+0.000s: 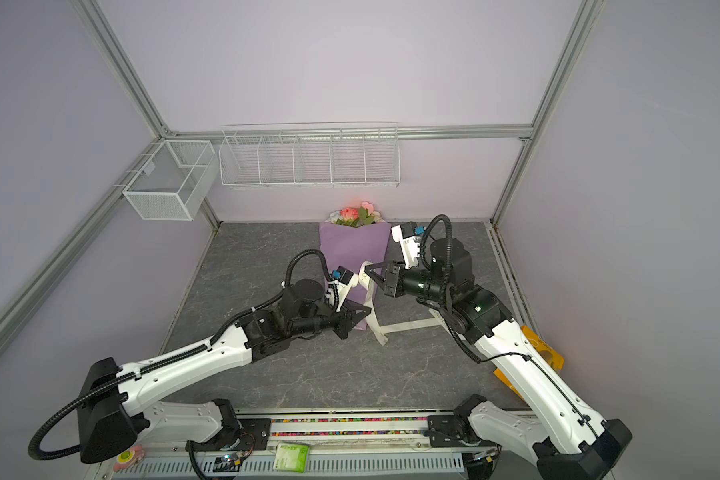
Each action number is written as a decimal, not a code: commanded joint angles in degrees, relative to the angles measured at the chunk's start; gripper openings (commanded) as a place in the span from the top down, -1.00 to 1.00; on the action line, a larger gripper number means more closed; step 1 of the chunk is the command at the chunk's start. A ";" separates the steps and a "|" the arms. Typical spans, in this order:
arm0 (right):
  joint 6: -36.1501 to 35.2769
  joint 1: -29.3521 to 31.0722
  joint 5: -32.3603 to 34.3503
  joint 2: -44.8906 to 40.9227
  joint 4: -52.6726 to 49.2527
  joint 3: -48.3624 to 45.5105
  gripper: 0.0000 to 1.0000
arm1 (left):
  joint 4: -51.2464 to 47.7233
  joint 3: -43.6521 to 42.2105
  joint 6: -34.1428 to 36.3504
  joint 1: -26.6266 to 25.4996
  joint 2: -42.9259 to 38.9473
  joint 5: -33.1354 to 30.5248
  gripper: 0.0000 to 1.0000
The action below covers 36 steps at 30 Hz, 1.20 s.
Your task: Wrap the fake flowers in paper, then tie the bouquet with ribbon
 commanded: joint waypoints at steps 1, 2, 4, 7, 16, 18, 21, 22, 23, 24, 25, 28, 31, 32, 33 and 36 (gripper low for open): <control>-1.81 -0.23 9.06 -1.61 -8.33 -1.02 0.53 | -3.87 -2.58 -1.02 -0.23 -6.32 -5.97 1.00; -1.69 -0.47 12.35 -1.87 -11.43 -0.97 0.35 | -6.55 -3.35 -1.70 -0.14 -8.54 -8.10 1.00; -1.34 -1.25 18.80 -2.73 -17.02 -1.85 0.33 | -10.44 -5.24 -3.16 -0.11 -13.73 -12.31 1.00; -0.77 -3.79 28.33 -3.73 -24.28 -4.71 0.13 | -19.41 -6.81 -7.95 1.20 -22.30 -20.85 1.00; -4.87 -26.11 29.15 7.25 -29.11 -15.70 0.07 | -46.86 -1.69 -12.50 13.59 -36.61 -29.02 1.00; -6.90 -27.12 31.43 10.91 -28.65 -15.66 0.04 | -50.33 0.44 -11.92 14.98 -36.50 -31.41 1.00; -9.24 -28.21 31.88 16.48 -27.20 -14.64 0.01 | -51.68 2.14 -11.38 15.84 -35.06 -32.47 1.00; -10.20 -28.48 31.05 18.14 -26.21 -14.47 -0.01 | -52.16 2.63 -11.98 15.94 -34.32 -33.15 1.00; -11.33 -28.73 30.29 20.18 -25.45 -14.00 -0.03 | -52.19 2.87 -12.05 16.03 -33.52 -33.31 1.00; -12.85 -28.78 29.97 22.38 -24.94 -13.34 -0.04 | -52.19 2.92 -12.13 16.16 -32.74 -33.59 1.00; -14.23 -28.86 29.46 24.55 -24.65 -12.70 -0.05 | -52.02 2.84 -12.57 16.27 -32.33 -33.83 1.00; -17.71 -28.82 27.54 31.12 -25.41 -9.43 -0.07 | -50.84 2.23 -12.29 16.96 -31.61 -33.34 1.00; -19.14 -28.82 25.27 33.63 -24.16 -8.71 -0.17 | -49.94 1.69 -11.98 18.25 -31.40 -32.31 1.00; -19.69 -28.75 24.06 34.23 -23.81 -8.64 -0.19 | -49.77 1.53 -11.74 18.92 -31.34 -31.77 1.00; -20.14 -28.73 23.85 35.03 -23.90 -8.31 -0.20 | -49.54 1.29 -11.45 19.76 -31.32 -30.93 1.00; -21.30 -28.38 24.63 37.69 -25.40 -7.02 -0.20 | -48.42 0.31 -10.29 22.28 -31.48 -27.72 1.00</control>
